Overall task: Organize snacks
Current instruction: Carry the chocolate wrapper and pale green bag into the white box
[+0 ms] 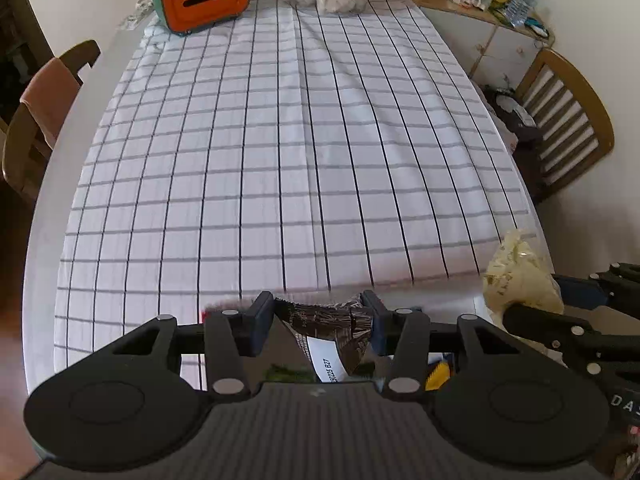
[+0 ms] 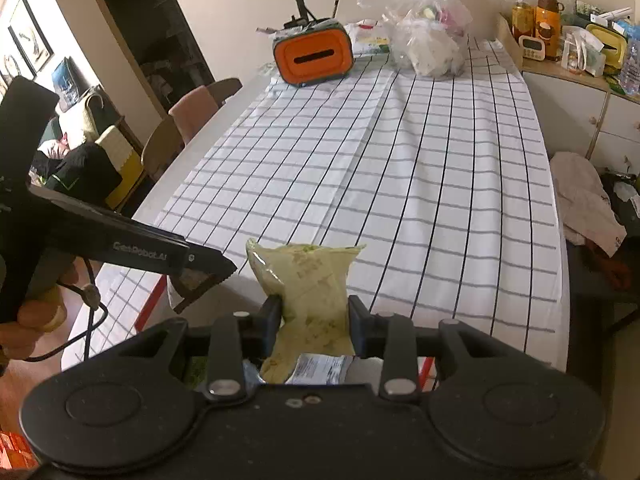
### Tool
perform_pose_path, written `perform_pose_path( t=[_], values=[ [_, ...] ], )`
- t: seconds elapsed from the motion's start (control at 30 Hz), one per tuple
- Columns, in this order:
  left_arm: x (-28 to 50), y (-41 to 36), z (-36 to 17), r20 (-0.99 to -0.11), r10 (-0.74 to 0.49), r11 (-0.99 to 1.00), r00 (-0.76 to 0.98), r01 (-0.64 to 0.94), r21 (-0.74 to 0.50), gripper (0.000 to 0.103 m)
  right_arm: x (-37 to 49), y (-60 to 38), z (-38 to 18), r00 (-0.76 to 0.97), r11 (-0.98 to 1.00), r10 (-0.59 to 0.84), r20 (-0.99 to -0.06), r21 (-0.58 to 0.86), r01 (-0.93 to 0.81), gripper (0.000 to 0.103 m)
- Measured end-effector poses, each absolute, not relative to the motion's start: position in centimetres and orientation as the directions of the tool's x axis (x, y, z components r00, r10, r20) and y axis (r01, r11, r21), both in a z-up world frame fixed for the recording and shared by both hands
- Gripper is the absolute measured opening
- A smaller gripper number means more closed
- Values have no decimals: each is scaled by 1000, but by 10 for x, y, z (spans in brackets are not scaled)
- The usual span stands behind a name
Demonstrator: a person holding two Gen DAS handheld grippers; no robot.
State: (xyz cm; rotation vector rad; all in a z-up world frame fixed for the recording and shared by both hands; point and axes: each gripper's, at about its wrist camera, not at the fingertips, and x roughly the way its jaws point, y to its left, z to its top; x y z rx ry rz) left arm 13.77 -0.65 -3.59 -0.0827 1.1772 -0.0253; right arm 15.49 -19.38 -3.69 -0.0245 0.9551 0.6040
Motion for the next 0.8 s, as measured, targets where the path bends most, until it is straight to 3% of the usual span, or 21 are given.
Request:
perform_pose_path(
  t=[0.8],
  values=[
    [71, -30, -88, -950, -27, 1000, 310, 13, -24, 47, 85, -188, -78, 410, 859, 407, -817, 190, -475, 34]
  ],
)
